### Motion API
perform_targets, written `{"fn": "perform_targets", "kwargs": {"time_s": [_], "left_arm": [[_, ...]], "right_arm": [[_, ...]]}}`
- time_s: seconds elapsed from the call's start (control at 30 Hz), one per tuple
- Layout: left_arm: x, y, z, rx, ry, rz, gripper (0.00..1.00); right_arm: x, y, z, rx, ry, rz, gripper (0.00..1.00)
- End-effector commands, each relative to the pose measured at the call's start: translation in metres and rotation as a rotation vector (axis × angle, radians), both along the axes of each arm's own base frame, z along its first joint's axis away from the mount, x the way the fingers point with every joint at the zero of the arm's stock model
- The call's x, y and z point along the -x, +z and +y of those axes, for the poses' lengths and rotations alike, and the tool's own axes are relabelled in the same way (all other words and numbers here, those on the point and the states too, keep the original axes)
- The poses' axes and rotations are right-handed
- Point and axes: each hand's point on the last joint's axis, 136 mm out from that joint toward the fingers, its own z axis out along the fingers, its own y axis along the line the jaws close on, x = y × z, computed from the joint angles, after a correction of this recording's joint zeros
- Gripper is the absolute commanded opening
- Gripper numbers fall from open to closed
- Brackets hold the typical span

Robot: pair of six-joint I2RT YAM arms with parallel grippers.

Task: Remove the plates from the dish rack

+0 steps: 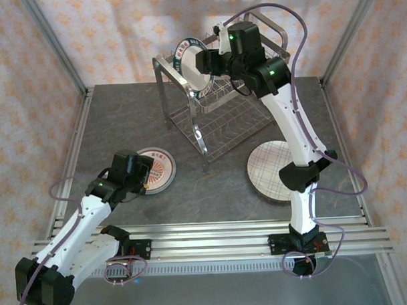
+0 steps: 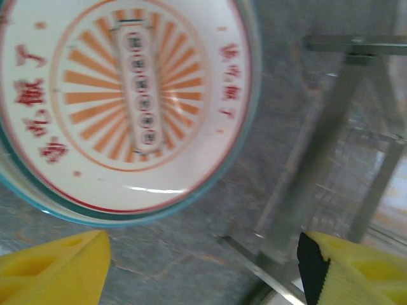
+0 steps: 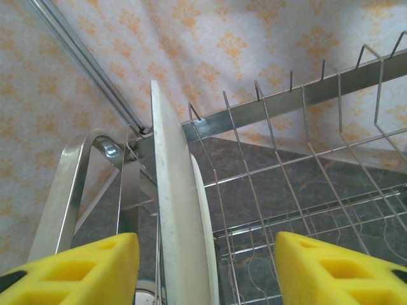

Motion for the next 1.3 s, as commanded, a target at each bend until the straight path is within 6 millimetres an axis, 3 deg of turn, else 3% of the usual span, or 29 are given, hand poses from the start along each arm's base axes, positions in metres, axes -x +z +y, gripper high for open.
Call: {"fn": "perform_targets", "kwargs": {"time_s": [0.0,0.17,0.33,0.5,0.63,0.8,0.93,1.07,1.27], "left_arm": [[-0.001,0.034,0.010,-0.069,-0.009,-0.039,0.78],[-0.029,0.122,0.004,-0.106,-0.070,-0.248,0.78],[-0.050,0.220,-0.006,-0.141,-0.147,-0.498,0.78],[-0.062,0.286,-0.026,-0.092,-0.218,-0.685,0.78],[-0.069,0.330,-0.050,-0.015,-0.292,-0.842,0.78],[-0.068,0.362,-0.085,-0.035,-0.416,-0.920,0.80],[-0.069,0.380,-0.117,-0.029,-0.499,-0.972,0.83],[-0.080,0.386,-0.141,0.037,-0.539,-0.989,0.83],[-0.090,0.395,-0.167,0.070,-0.590,-1.002,0.83]], "right_arm": [[0.000,0.004,0.005,-0.021,0.025,-0.006,0.47],[-0.006,0.008,0.009,-0.039,0.025,-0.022,0.22],[-0.007,0.032,0.004,-0.075,-0.006,-0.093,0.01],[-0.003,0.073,-0.004,-0.119,-0.036,-0.218,0.00],[0.010,0.116,-0.028,-0.149,-0.129,-0.338,0.00],[0.030,0.155,-0.063,-0.182,-0.241,-0.426,0.00],[0.049,0.171,-0.079,-0.265,-0.257,-0.414,0.00],[0.064,0.181,-0.085,-0.375,-0.241,-0.372,0.00],[0.079,0.186,-0.077,-0.513,-0.160,-0.282,0.00]]}}
